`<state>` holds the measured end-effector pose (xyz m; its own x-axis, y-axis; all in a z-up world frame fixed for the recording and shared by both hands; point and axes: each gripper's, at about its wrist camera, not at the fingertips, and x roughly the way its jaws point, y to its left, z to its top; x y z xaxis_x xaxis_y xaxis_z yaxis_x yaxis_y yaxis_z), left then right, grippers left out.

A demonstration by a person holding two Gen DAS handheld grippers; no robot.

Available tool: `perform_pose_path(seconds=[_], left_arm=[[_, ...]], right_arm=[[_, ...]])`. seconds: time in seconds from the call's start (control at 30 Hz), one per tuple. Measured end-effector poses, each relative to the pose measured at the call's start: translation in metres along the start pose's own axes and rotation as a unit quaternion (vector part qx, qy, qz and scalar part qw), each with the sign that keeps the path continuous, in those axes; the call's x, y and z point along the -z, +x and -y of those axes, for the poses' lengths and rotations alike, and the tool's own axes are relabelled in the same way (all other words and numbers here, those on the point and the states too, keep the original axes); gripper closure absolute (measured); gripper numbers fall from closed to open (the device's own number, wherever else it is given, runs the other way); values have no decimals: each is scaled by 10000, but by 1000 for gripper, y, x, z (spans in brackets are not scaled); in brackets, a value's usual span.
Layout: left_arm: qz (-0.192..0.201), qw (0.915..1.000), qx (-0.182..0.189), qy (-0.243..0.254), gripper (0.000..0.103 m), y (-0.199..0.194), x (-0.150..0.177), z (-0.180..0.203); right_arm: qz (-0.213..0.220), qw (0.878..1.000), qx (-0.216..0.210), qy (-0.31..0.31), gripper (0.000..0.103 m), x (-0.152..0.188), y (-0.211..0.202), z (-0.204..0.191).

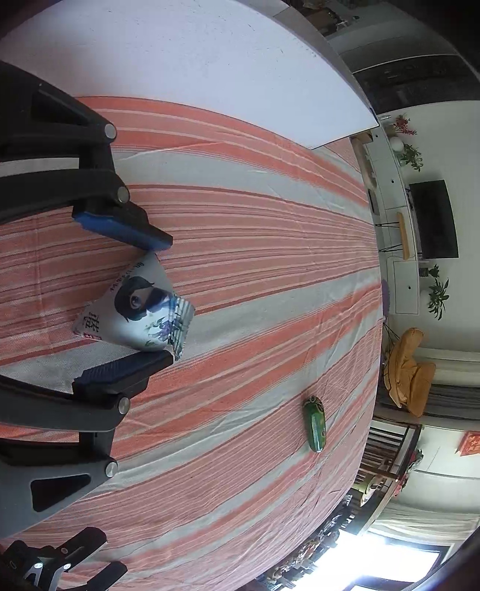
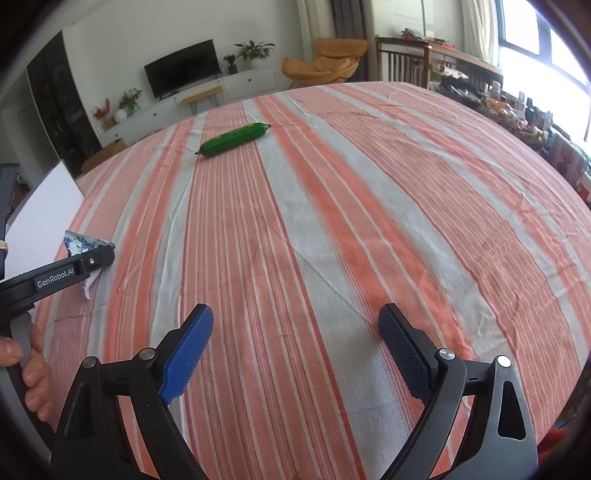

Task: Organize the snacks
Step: 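Grasp the white triangular milk carton with the left gripper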

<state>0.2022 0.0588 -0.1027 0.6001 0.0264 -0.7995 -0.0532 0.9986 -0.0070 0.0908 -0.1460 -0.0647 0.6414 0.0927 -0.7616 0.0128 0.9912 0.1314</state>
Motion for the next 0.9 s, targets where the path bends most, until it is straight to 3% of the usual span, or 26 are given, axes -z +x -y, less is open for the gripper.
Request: perform_pose_path(seconds=[0.13,0.3,0.9], left_arm=[[80,9995,-293,-73,20,4,-1,-3],[-128,9978,-386,-523,0,15,-3,-17],[-105,9978,-414,-516,0,16,-2,-17]], right_arm=[[-20,10000,37,-72,10,1,0,-1],[-22,9999,50,-86,10,2,0,-2],[-94,9992,266,-270,10,3,1,-10]])
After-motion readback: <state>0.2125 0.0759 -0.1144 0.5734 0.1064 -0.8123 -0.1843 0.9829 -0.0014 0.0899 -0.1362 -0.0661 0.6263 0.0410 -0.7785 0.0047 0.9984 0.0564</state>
